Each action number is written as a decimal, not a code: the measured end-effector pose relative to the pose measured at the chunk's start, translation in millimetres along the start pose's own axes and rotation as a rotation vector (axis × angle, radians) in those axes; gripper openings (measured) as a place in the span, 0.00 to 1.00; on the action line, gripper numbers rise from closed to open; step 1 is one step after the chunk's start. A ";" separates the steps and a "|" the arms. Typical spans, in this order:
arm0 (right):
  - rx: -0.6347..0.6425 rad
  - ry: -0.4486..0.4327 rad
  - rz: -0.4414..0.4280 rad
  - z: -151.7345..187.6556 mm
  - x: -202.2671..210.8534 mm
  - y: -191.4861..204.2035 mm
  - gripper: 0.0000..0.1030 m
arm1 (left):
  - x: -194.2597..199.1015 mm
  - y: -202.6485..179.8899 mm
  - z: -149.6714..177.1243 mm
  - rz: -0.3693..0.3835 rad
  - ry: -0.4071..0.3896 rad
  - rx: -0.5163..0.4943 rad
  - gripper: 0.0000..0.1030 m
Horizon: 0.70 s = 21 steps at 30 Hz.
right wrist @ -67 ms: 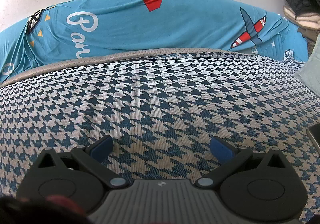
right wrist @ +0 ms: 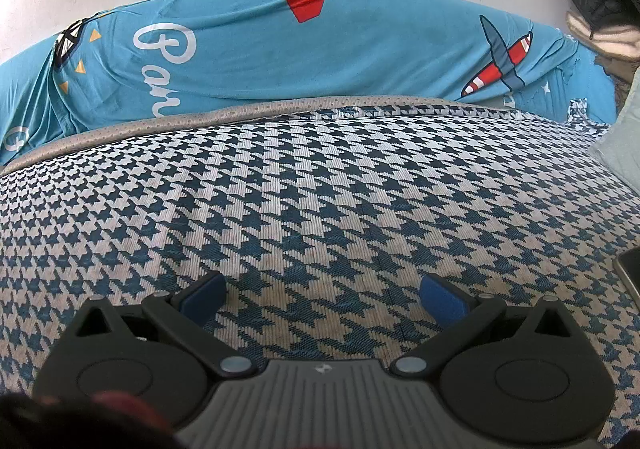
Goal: Fold clothes
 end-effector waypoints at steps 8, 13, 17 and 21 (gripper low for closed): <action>0.000 0.000 0.000 1.1 -0.3 -0.1 1.00 | -21.6 -12.5 -16.9 -0.070 0.068 -0.013 1.00; 0.000 -0.001 0.000 1.0 -0.4 -0.2 1.00 | -26.5 -8.6 -11.9 -0.051 0.044 -0.014 1.00; 0.000 -0.001 0.000 0.2 -0.7 -0.2 1.00 | -25.2 -7.2 -7.3 -0.033 0.047 -0.027 1.00; 0.000 -0.001 0.000 -0.4 -0.8 -0.2 1.00 | -17.9 -8.3 -2.4 -0.019 0.036 -0.036 1.00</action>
Point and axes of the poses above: each gripper's, at about its wrist camera, not at the fingertips, and x roughly against the way its jaws point, y to its left, z to its underside, the point moved 2 cm from there along -x, roughly the way its jaws point, and after that the axes turned 13 degrees about y, right-handed, at the moved point
